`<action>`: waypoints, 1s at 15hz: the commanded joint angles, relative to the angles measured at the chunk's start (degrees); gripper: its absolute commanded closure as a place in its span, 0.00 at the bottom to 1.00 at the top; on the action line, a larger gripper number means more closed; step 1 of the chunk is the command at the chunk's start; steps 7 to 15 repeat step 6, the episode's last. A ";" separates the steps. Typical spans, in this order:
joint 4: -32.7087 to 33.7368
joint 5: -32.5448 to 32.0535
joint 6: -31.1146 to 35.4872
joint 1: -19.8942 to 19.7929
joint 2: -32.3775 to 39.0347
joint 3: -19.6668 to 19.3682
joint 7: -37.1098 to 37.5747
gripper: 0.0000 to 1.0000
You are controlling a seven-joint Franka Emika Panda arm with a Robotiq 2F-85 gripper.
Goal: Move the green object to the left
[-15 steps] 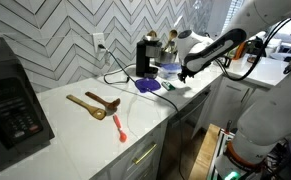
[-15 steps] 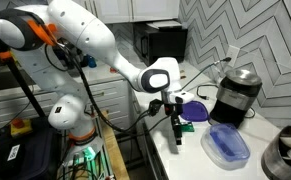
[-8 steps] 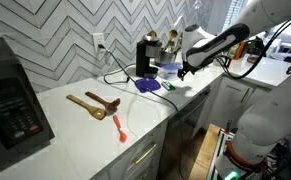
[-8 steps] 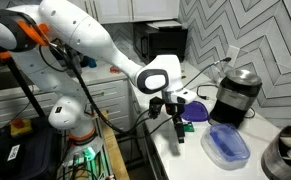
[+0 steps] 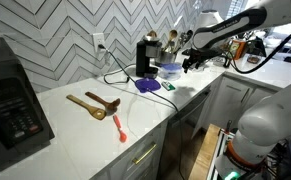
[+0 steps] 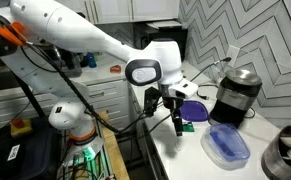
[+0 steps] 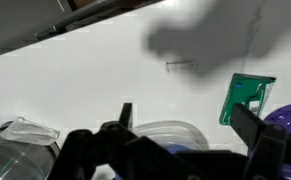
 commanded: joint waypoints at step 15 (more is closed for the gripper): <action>2.11 2.48 -6.19 0.02 -2.85 -0.09 -2.67 0.00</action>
